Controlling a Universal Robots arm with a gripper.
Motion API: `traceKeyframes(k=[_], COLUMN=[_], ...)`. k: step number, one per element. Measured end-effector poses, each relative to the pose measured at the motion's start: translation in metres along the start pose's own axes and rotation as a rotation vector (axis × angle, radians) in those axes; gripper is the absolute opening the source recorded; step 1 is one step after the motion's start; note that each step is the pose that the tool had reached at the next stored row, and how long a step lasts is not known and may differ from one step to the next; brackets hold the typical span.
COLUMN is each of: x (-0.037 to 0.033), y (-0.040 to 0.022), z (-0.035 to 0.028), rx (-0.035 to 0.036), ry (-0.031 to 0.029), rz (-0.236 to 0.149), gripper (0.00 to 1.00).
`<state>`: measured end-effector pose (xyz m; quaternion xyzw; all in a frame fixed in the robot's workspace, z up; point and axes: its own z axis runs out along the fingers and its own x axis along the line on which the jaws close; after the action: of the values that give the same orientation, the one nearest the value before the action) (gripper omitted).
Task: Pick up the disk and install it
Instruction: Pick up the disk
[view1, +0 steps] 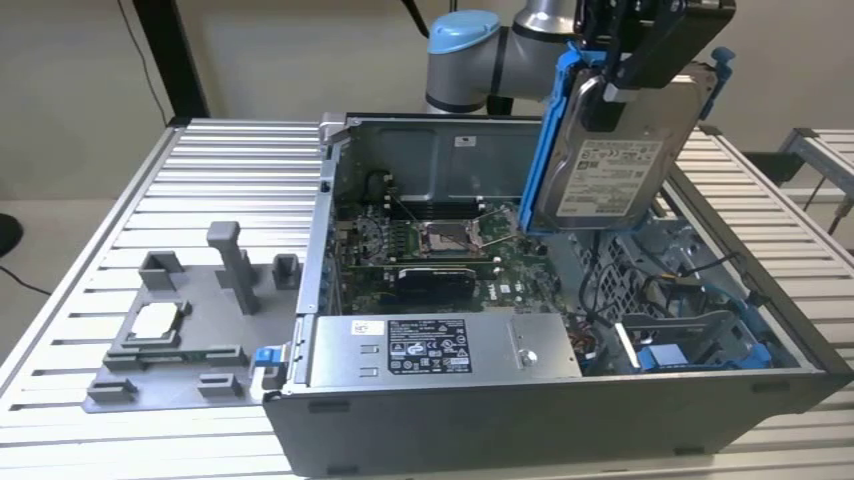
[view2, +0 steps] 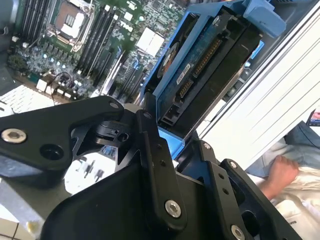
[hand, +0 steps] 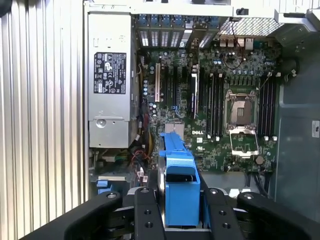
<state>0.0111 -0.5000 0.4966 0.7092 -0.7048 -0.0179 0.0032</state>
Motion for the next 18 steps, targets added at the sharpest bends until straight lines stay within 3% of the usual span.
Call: traceKeyframes(k=[8,18], x=[0.0112,0.0304], y=[-0.0052,-0.0113], z=[-0.0004,-0.0010], rx=[0.0000,-0.0003], ry=[0.0000,0.0001], rz=[0.000,0.000], gripper=[0.00,0.00])
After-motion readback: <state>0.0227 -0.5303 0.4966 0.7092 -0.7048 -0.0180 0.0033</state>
